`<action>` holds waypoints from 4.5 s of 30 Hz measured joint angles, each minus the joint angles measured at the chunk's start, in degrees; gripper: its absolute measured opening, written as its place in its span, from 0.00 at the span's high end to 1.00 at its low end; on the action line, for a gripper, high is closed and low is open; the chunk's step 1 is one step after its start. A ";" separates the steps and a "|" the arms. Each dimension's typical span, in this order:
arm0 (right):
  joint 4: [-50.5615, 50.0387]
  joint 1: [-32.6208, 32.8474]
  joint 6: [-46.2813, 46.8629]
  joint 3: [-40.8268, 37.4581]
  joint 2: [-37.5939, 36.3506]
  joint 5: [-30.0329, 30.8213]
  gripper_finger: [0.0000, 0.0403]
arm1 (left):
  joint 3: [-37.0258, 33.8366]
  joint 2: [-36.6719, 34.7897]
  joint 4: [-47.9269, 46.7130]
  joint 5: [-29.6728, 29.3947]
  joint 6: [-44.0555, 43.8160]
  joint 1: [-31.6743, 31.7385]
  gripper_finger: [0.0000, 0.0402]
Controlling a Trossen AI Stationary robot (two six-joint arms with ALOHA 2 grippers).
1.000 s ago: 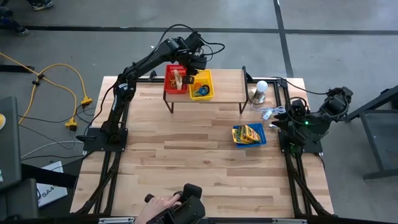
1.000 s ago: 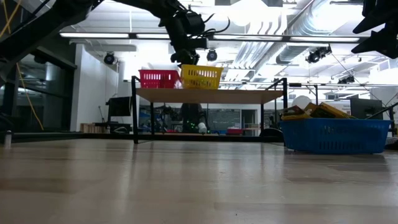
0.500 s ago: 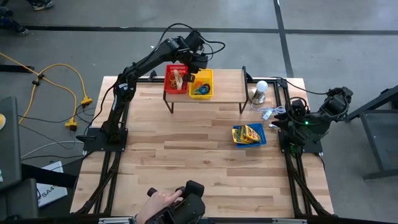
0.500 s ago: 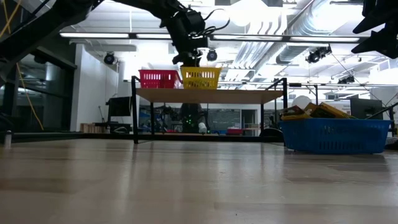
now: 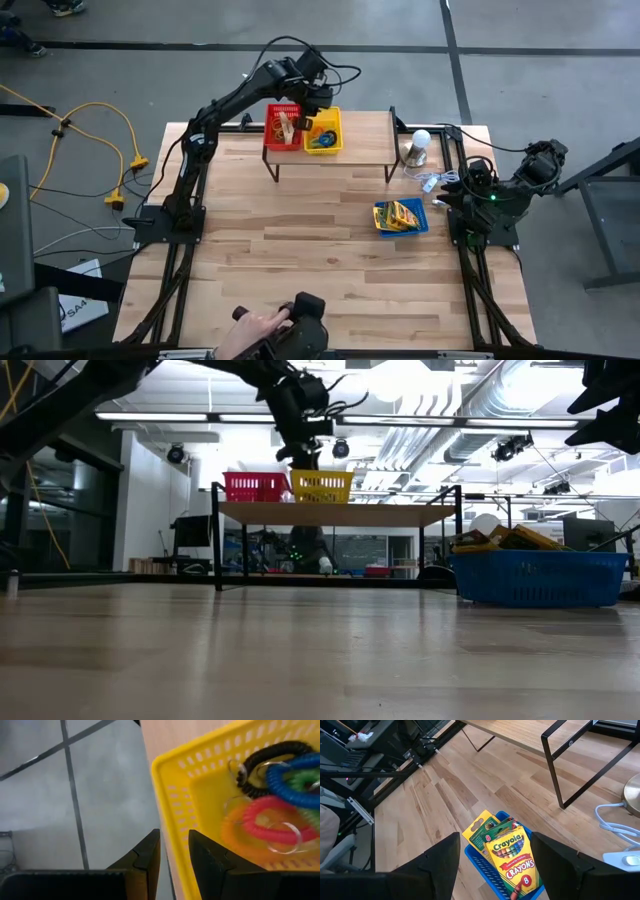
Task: Pick & Place Office Desk Supplies
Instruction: Put the yellow bin on the shelf, then put the blue bin on the shelf
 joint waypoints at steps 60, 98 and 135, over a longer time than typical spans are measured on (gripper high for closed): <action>0.01 -0.01 -0.01 0.00 0.01 0.01 0.43 | -28.60 -16.28 -1.46 -10.52 -62.77 -45.39 0.76; 0.00 -0.01 0.00 -0.01 0.00 0.01 0.43 | -105.49 -80.71 51.28 -12.62 -66.29 -42.63 0.76; 0.00 0.00 0.00 -0.02 0.00 -0.01 0.43 | -133.11 -109.53 69.23 -13.83 -66.95 -42.63 0.76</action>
